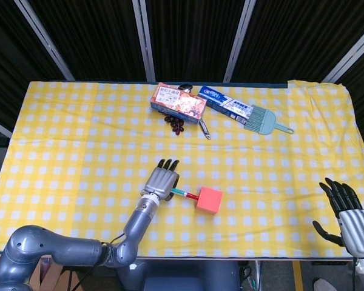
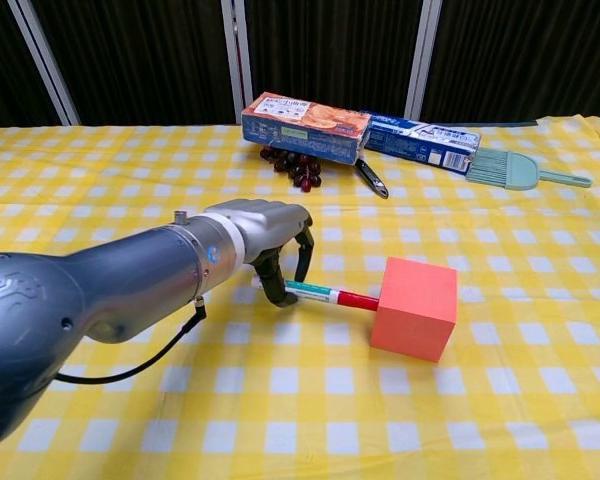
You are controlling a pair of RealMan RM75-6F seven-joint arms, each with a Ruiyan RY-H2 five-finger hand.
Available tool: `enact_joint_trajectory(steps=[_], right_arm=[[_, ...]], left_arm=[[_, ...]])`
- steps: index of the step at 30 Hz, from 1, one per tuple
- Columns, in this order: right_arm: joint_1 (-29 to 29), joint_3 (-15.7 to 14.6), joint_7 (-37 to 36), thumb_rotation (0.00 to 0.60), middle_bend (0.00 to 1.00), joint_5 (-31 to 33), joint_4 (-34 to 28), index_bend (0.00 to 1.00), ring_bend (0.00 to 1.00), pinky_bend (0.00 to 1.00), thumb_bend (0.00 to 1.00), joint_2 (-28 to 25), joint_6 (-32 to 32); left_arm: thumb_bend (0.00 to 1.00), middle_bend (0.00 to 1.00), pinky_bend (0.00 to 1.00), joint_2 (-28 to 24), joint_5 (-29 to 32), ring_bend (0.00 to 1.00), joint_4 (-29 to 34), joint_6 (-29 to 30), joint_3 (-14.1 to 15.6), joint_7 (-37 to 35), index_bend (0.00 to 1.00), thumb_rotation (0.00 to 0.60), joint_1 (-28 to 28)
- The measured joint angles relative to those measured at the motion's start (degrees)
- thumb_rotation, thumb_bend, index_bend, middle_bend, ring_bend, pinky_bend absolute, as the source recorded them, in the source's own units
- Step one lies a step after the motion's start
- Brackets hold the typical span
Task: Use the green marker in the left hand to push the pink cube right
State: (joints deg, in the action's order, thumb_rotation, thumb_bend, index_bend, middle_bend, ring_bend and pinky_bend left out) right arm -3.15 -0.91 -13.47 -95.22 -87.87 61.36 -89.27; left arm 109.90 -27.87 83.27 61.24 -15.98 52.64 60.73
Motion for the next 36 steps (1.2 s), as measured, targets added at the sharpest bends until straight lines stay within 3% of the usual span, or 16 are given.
enact_joint_trajectory(steps=[14,36], right_arm=[[0.2,0.1,-1.1,0.6,0.0,0.4,0.1,0.0,0.0,0.05,0.34,-0.3,-0.2],[0.5,0.2,-1.6,0.6,0.0,0.6,0.3,0.0,0.0,0.05,0.34,-0.5,-0.3]], left_arm=[[0.44,0.03,0.0,5.0,2.7,0.0,-4.8,-1.7,-3.4,1.3,0.59,0.6,5.1],[0.44,0.04,0.0,6.6,3.9,0.0,-6.5,-1.5,-4.8,1.6,0.6,0.6,7.9]])
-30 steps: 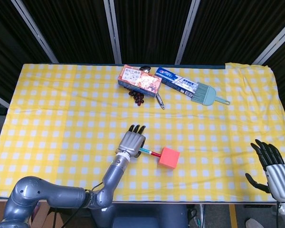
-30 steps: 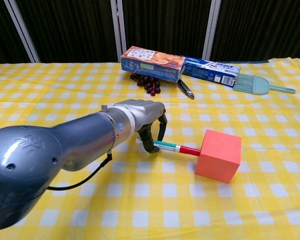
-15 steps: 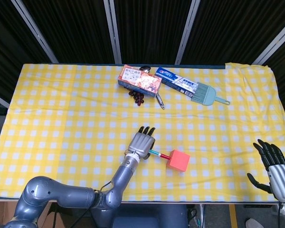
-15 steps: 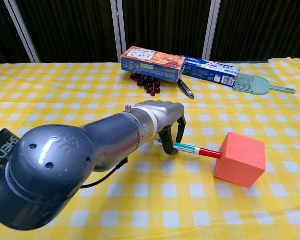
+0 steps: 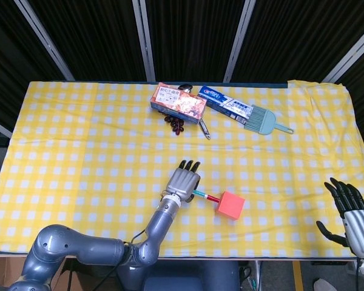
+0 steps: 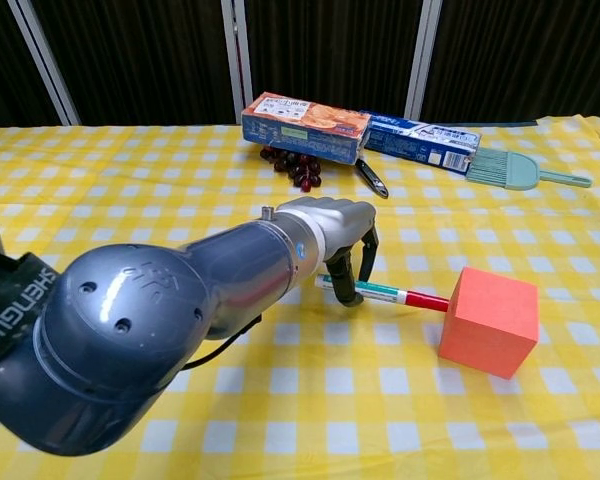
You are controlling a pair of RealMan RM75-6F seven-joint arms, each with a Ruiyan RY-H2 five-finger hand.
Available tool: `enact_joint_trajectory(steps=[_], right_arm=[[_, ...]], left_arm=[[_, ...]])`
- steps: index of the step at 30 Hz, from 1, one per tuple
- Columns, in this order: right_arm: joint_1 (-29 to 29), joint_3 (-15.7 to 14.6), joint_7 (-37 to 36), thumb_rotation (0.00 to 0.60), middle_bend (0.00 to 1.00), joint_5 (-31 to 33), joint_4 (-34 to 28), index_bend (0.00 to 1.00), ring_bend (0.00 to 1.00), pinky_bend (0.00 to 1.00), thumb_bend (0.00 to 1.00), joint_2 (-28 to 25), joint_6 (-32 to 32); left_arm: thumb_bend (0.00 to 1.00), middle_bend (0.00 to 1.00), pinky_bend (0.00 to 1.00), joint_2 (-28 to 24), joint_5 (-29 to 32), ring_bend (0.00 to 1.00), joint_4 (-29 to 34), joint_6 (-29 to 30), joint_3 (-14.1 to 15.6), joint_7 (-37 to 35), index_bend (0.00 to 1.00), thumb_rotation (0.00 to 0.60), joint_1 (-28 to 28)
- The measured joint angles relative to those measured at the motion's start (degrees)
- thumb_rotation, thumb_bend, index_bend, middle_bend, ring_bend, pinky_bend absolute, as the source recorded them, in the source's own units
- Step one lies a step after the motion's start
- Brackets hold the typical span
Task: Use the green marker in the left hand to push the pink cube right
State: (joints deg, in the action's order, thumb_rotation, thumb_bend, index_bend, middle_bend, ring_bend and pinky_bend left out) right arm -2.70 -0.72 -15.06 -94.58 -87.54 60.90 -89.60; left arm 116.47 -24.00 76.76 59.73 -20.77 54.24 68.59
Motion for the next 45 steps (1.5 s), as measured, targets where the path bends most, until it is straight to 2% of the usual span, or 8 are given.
enact_joint_trajectory(steps=[11,31,38,45], right_arm=[[0.0,0.0,-0.1,0.6,0.0,0.0,-0.1,0.0,0.0,0.05,0.34,0.0,0.0],[0.2,0.2,-1.4,0.6,0.0,0.3,0.0,0.0,0.0,0.05,0.34,-0.3,-0.3],[0.5,0.2,-1.8,0.6,0.0,0.5,0.3,0.0,0.0,0.05,0.34,-0.5,-0.6],[0.7,0.3,-1.7,0.6,0.0,0.7,0.5,0.0,0.0,0.05,0.34,-0.5,-0.8]], left_arm=[[0.44,0.03,0.0,0.2,1.0,0.0,-0.8,-0.2,0.1,1.2,0.6,0.6,1.1],[0.44,0.03,0.0,4.5,4.0,0.0,-5.6,-2.6,-3.5,3.4,0.6,0.6,7.5],[0.44,0.04,0.0,3.7,3.5,0.0,-5.1,-1.6,-2.4,3.5,0.6,0.6,7.0],[0.44,0.04,0.0,-0.8,2.5,0.0,-2.3,0.1,1.0,3.9,0.59,0.6,3.8]])
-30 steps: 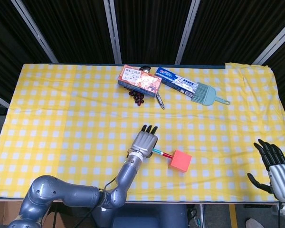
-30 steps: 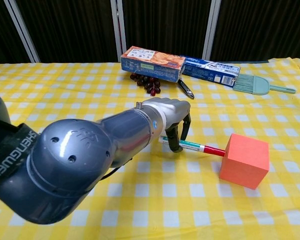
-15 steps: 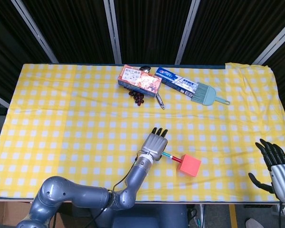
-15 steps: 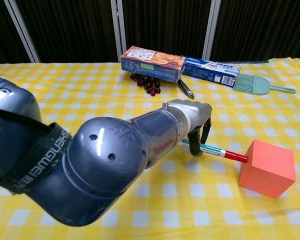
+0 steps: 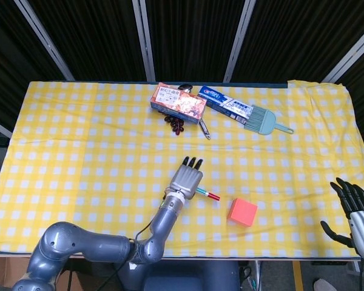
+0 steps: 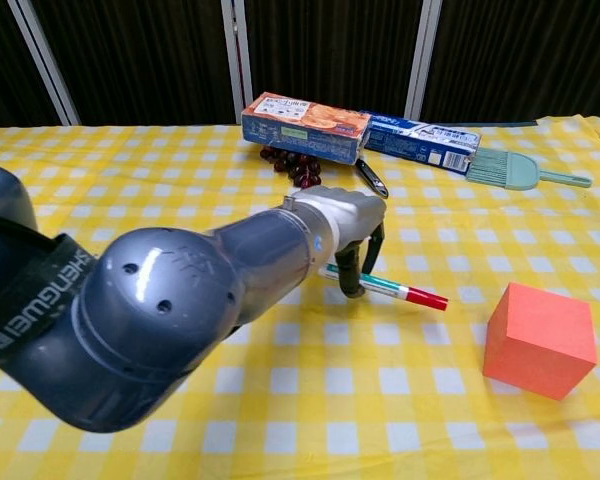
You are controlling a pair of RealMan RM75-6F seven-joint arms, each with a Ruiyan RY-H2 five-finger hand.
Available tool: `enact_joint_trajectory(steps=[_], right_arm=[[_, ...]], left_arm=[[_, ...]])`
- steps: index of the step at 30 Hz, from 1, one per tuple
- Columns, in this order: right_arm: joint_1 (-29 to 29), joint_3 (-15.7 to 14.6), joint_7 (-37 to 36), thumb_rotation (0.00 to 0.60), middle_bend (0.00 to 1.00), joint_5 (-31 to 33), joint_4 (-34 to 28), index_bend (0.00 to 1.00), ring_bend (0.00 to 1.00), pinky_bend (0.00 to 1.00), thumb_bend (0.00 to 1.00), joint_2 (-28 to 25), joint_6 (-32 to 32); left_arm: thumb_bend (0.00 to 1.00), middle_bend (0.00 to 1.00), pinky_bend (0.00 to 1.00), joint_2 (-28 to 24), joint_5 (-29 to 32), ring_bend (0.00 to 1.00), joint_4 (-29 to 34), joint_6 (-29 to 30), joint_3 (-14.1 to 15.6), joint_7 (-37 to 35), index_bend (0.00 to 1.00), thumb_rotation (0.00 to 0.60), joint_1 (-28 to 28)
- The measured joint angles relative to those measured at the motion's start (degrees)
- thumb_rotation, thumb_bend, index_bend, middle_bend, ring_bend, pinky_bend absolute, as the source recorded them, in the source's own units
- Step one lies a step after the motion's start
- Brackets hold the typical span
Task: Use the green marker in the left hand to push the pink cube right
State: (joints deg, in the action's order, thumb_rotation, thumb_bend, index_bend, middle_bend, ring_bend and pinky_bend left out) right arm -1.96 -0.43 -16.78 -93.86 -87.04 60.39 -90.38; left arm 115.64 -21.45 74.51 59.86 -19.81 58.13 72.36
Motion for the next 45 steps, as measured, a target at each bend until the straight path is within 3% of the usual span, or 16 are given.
enact_joint_trajectory(steps=[18,26,34,41,45], right_arm=[[-0.4,0.0,2.0,0.6,0.0,-0.3,-0.3,0.0,0.0,0.05,0.34,0.5,0.7],[-0.9,0.1,2.9,0.6,0.0,-0.6,-0.5,0.0,0.0,0.05,0.34,0.9,1.4],[-1.0,0.0,3.2,0.6,0.0,-0.7,-0.8,0.0,0.0,0.05,0.34,0.9,1.7],[-1.1,-0.1,3.7,0.6,0.0,-0.9,-0.8,0.0,0.0,0.05,0.34,1.1,1.8],[-1.1,-0.2,4.0,0.6,0.0,-0.8,-0.7,0.0,0.0,0.05,0.34,1.0,1.9]], left_arm=[[0.43,0.03,0.0,-18.3,-2.5,0.0,15.4,4.1,10.3,-4.0,0.54,0.6,-12.8],[0.41,0.02,0.0,-24.6,-5.2,0.0,19.7,5.5,13.1,-7.8,0.5,0.6,-17.2],[0.13,0.0,0.0,-31.5,-7.9,0.0,23.6,5.3,15.3,-13.7,0.26,0.6,-22.0],[0.12,0.0,0.0,-34.7,-9.8,0.0,26.0,5.2,16.0,-17.7,0.1,0.6,-24.7],[0.11,0.0,0.0,-37.2,-14.1,0.0,28.9,7.2,16.6,-22.0,0.02,0.6,-27.8]])
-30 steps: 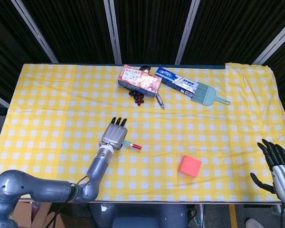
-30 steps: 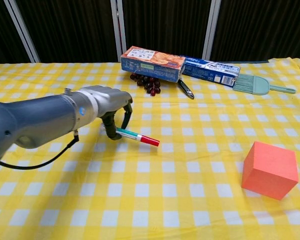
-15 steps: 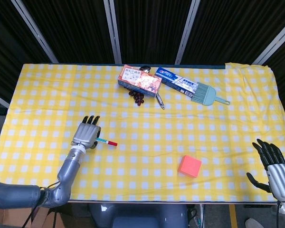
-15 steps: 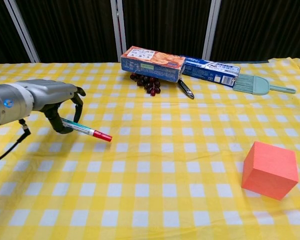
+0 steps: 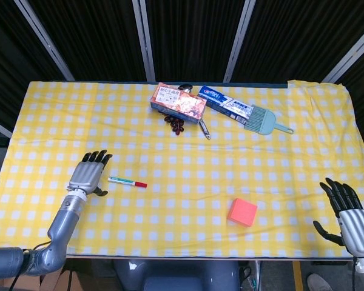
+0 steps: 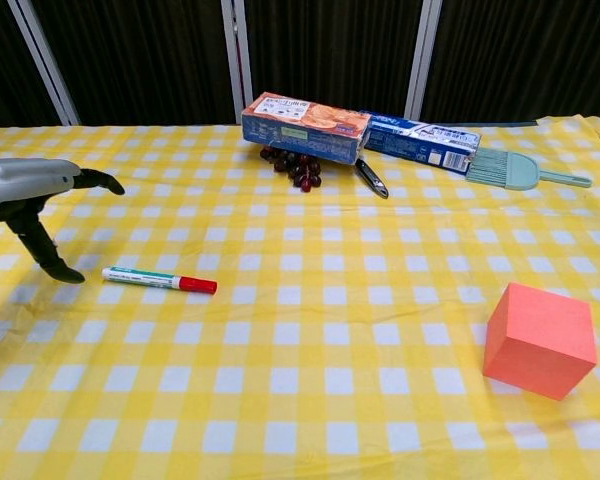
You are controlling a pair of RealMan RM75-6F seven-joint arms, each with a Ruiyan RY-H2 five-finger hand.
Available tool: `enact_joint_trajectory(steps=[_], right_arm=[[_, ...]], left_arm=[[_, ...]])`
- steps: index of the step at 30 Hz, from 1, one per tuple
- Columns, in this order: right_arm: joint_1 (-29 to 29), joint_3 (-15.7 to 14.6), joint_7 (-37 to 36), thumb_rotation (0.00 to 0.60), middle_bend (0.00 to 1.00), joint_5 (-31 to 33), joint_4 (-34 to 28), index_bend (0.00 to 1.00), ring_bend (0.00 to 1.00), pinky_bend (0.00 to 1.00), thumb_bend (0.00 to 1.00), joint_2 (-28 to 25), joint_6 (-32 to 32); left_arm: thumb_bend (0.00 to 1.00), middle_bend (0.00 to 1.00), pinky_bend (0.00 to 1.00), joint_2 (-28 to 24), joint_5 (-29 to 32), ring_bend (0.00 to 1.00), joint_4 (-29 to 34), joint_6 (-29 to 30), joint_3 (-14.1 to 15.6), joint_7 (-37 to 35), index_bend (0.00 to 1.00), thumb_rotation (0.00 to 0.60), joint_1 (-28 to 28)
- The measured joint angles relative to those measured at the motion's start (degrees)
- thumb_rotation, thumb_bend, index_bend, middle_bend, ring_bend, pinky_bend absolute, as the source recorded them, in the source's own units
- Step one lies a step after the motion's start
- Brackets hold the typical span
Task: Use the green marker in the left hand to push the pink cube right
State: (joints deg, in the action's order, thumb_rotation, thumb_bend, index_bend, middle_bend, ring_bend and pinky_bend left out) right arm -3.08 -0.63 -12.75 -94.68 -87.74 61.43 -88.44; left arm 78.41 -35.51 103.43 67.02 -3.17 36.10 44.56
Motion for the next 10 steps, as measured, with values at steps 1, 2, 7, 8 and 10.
enact_joint_trajectory(steps=[1,2,7,8,10], right_arm=[[0.0,0.0,0.1,0.6,0.0,0.0,0.0,0.0,0.0,0.04,0.34,0.0,0.0],[0.0,0.0,0.3,0.6,0.0,0.0,0.1,0.0,0.0,0.05,0.34,0.0,0.1],[0.0,-0.3,2.4,0.6,0.0,0.0,0.0,0.0,0.0,0.05,0.34,0.0,0.6],[0.0,-0.3,2.8,0.6,0.0,0.0,-0.1,0.0,0.0,0.05,0.34,0.0,0.6],[0.0,-0.3,3.8,0.6,0.0,0.0,-0.2,0.0,0.0,0.05,0.34,0.1,0.7]], left_arm=[[0.11,0.0,0.0,-0.6,-1.4,0.0,0.6,0.6,0.3,-0.9,0.01,0.6,-0.8],[0.11,0.0,0.0,-1.2,-3.0,0.0,1.1,1.3,0.8,-1.8,0.0,0.6,-1.6],[0.11,0.0,0.0,-4.8,-15.4,0.0,2.8,6.7,4.8,-7.4,0.0,0.6,-7.5],[0.11,0.0,0.0,-5.4,-18.0,0.0,2.9,8.0,5.7,-8.7,0.0,0.6,-8.8],[0.1,0.0,0.0,-6.8,-24.1,0.0,2.9,11.3,7.8,-12.6,0.0,0.6,-12.3]])
